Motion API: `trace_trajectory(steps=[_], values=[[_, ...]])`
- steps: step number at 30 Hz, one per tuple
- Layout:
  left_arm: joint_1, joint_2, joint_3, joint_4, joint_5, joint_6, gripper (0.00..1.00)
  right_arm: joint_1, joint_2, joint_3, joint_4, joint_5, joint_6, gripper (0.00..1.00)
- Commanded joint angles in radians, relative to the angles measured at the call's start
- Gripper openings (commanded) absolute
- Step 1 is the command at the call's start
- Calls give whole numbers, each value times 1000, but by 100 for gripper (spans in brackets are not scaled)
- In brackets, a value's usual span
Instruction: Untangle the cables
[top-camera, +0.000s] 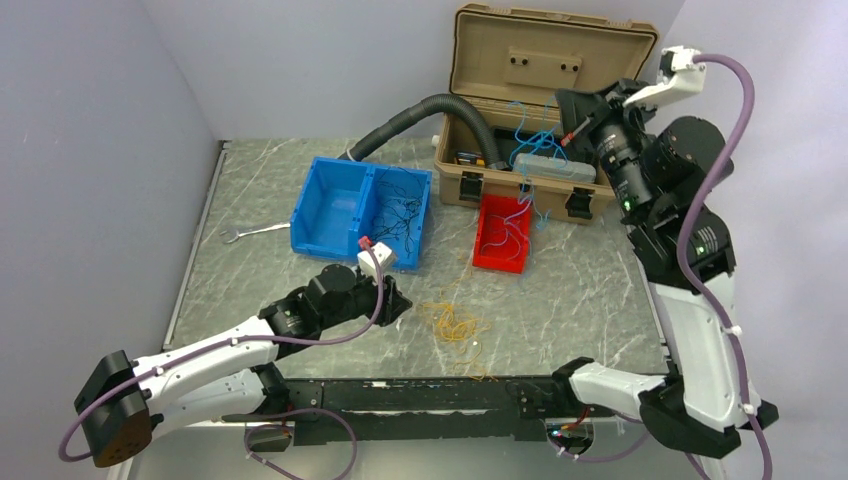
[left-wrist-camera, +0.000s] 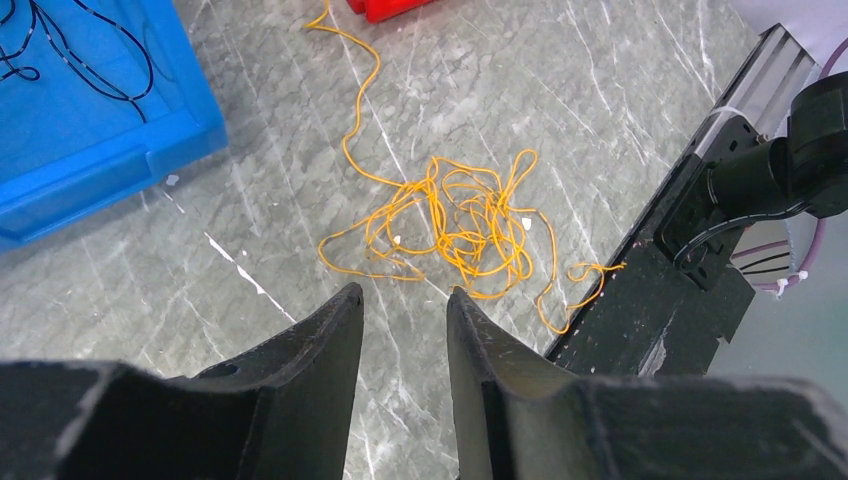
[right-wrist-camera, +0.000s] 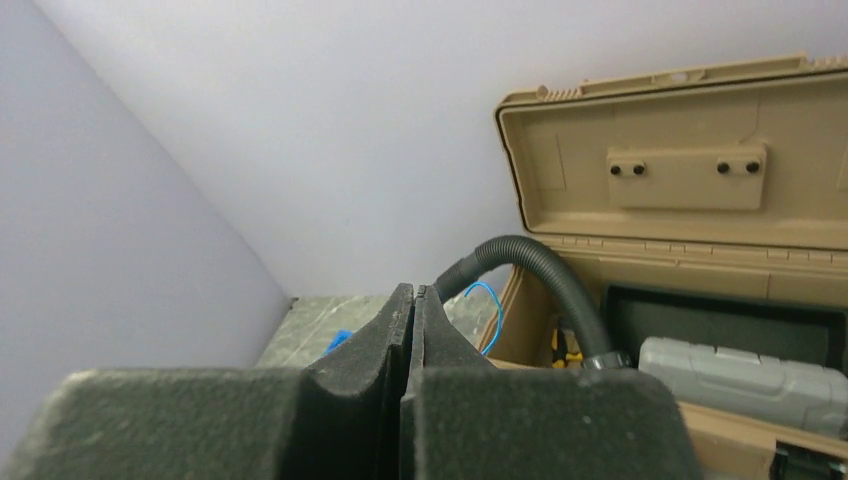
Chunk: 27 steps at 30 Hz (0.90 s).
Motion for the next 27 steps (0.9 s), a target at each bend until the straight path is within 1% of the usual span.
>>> trace_trajectory(steps=[1,5,8,16,22,27], values=[[-2,5,43,42,2,18,41,2,57,82,113,30,-57,0],[-2,11,48,36,4,18,41,0,107,104,179,70,-88,0],[-2,13,49,40,5,16,41,-4,137,90,215,111,-117,0],[-3,25,66,29,2,17,41,-27,173,-48,347,177,-182,0],[-2,22,76,14,-10,21,42,-60,174,-126,369,181,-169,0],[-2,35,87,11,-11,28,41,-98,172,-118,347,166,-158,0]])
